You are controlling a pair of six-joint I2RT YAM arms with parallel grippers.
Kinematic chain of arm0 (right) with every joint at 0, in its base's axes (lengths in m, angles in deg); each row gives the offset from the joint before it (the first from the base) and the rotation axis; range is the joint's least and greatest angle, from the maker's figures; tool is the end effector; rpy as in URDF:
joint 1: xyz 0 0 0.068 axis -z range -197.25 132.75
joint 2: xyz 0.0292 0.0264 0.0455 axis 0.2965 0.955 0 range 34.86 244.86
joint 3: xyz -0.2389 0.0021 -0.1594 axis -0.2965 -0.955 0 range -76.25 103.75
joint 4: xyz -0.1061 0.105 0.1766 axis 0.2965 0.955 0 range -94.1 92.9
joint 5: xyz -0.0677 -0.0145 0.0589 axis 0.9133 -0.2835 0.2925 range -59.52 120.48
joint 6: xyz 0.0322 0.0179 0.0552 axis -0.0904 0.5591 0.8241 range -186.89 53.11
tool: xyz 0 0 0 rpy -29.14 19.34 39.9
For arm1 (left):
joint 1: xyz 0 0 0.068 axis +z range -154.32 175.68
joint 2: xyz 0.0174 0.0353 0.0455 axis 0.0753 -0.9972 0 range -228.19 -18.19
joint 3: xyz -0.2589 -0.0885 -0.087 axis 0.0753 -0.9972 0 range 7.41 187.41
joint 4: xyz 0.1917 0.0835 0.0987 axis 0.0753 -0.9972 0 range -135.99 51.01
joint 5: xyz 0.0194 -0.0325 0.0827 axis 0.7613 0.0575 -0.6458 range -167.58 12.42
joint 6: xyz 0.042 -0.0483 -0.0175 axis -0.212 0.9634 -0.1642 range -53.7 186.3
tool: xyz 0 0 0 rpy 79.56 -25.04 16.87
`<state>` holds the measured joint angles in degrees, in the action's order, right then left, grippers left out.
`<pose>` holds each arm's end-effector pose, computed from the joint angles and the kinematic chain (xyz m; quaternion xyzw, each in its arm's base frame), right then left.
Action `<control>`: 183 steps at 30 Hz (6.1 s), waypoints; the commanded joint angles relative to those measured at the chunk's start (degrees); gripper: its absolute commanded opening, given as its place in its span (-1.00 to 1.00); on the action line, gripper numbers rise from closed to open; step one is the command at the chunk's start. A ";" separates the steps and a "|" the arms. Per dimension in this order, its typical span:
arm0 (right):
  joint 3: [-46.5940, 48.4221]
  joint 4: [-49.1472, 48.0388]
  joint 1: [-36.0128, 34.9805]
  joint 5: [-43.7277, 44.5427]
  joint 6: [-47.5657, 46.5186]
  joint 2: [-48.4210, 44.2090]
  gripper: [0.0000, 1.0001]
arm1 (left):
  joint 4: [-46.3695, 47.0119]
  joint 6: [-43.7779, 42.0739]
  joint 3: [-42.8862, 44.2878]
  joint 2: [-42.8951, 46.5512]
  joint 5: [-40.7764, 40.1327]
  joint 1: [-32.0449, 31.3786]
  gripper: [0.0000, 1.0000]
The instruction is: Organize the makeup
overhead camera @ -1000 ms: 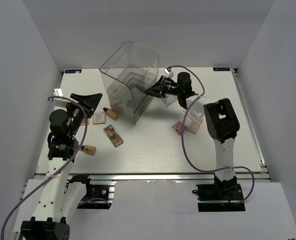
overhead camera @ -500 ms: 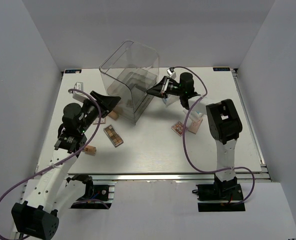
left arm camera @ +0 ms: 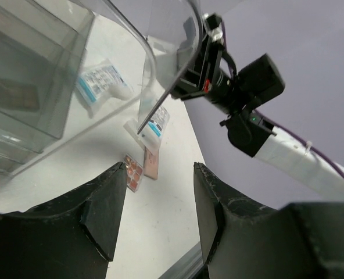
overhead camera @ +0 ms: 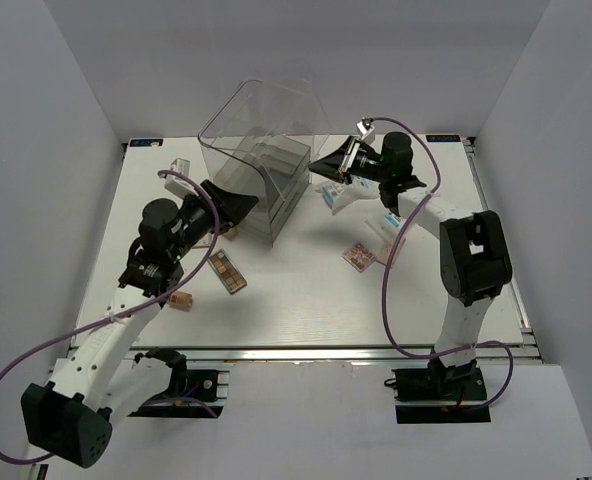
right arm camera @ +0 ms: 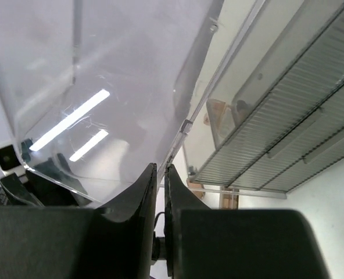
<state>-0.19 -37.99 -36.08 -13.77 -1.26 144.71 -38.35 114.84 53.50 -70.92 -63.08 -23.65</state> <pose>0.4011 0.1755 0.3077 0.0153 0.7065 0.6377 0.3067 0.1782 -0.0763 0.3574 -0.1041 0.7346 -0.4484 0.4984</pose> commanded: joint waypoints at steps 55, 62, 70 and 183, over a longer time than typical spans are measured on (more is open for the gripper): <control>0.50 8.56 0.19 -0.84 -9.71 -15.00 -0.16 | 12.72 -5.55 15.79 -18.99 -6.94 -11.96 -0.79; -0.37 22.89 3.71 -1.81 -26.75 -18.78 0.20 | 11.92 -4.77 18.25 -17.41 -9.66 -12.04 -0.86; -4.77 40.38 5.03 17.59 -56.47 -20.91 0.79 | 13.50 -1.43 21.32 -16.88 -10.90 -12.04 -0.88; -2.91 -7.60 -14.22 12.80 -64.63 -6.54 0.41 | 13.33 -1.25 27.04 -12.31 -21.01 -11.96 -0.88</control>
<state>-0.61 -43.89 -52.19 3.01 -58.40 145.60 -34.89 118.73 75.53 -88.06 -81.17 -35.95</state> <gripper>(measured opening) 0.694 0.149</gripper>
